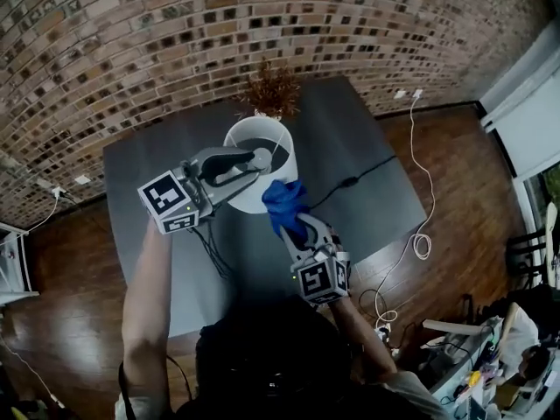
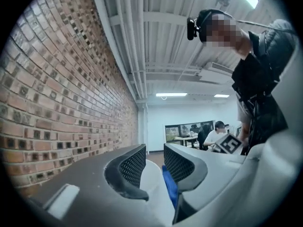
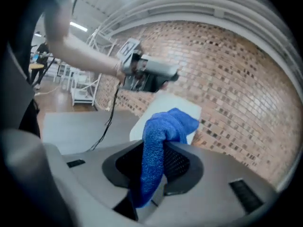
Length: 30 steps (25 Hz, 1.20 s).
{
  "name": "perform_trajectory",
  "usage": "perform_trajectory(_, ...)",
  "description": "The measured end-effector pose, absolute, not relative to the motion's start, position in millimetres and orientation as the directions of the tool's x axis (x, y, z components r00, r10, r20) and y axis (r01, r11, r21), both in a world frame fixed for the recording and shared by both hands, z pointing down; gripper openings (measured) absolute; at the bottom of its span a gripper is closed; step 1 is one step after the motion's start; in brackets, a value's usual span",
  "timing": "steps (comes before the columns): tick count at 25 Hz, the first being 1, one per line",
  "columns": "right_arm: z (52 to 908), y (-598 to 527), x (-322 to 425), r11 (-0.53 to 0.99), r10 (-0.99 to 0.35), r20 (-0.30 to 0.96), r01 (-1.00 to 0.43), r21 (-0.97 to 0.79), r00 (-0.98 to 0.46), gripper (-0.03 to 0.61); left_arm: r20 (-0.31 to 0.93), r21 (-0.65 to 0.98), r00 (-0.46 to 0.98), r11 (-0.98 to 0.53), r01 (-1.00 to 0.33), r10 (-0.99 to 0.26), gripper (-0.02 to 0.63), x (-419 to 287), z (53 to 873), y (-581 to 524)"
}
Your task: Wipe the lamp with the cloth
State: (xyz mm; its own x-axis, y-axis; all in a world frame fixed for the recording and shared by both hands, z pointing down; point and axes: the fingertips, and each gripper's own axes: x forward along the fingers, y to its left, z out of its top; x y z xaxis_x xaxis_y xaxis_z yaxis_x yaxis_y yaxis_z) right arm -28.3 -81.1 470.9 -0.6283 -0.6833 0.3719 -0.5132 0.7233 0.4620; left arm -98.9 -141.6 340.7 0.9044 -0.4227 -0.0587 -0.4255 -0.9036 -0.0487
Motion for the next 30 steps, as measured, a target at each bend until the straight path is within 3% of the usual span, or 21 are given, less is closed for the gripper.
perform_trajectory(3,374.7,-84.1,-34.3,0.572,-0.778,0.158,-0.581,0.580,-0.608,0.115,-0.106,-0.008,0.891,-0.895,-0.445,-0.442,0.080,-117.1,325.3,-156.7)
perform_trajectory(6,364.9,-88.1,-65.7,0.423,-0.808,0.095,-0.462,0.780,-0.581,0.115,-0.018,-0.029,0.917,-0.916,-0.399,-0.399,0.080,-106.6,339.3,-161.7)
perform_trajectory(11,483.6,-89.3,-105.7,0.447,-0.782,0.327,-0.113,0.887,-0.530,0.115,0.058,-0.052,0.929,-0.930,-0.364,-0.367,0.071,-91.7,353.4,-158.6)
perform_trajectory(18,603.2,-61.8,-89.8,0.634,-0.662,0.601,0.093,0.768,-0.448,0.115,0.020,-0.001,0.934,-0.934,-0.358,-0.358,0.069,-96.4,349.0,-161.5)
perform_trajectory(20,600.7,-53.9,-85.4,0.686,-0.628,0.631,0.059,0.725,-0.455,0.115,0.016,0.013,0.934,-0.934,-0.357,-0.357,0.069,-96.7,348.1,-164.1)
perform_trajectory(22,564.9,-47.1,-87.1,0.734,-0.606,0.601,-0.074,0.675,-0.521,0.115,0.019,0.028,0.935,-0.934,-0.355,-0.355,0.041,-96.1,347.6,-167.8)
perform_trajectory(24,498.6,-47.1,-90.4,0.722,-0.641,0.480,-0.258,0.643,-0.599,0.115,0.036,0.040,0.938,-0.937,-0.347,-0.345,0.041,-94.8,348.5,-169.6)
perform_trajectory(26,423.9,-52.6,-92.4,0.607,-0.729,0.295,-0.383,0.697,-0.618,0.115,0.058,0.041,0.941,-0.941,-0.336,-0.334,0.041,-93.8,350.3,-169.4)
perform_trajectory(28,380.2,-60.9,-99.9,0.455,-0.791,0.154,-0.401,0.795,-0.592,0.115,0.066,0.042,0.942,-0.942,-0.333,-0.330,0.041,-94.0,351.1,-169.1)
perform_trajectory(30,394.9,-75.1,-116.5,0.403,-0.812,0.170,-0.325,0.856,-0.558,0.115,0.057,0.047,0.940,-0.940,-0.338,-0.335,0.041,-96.3,350.7,-169.6)
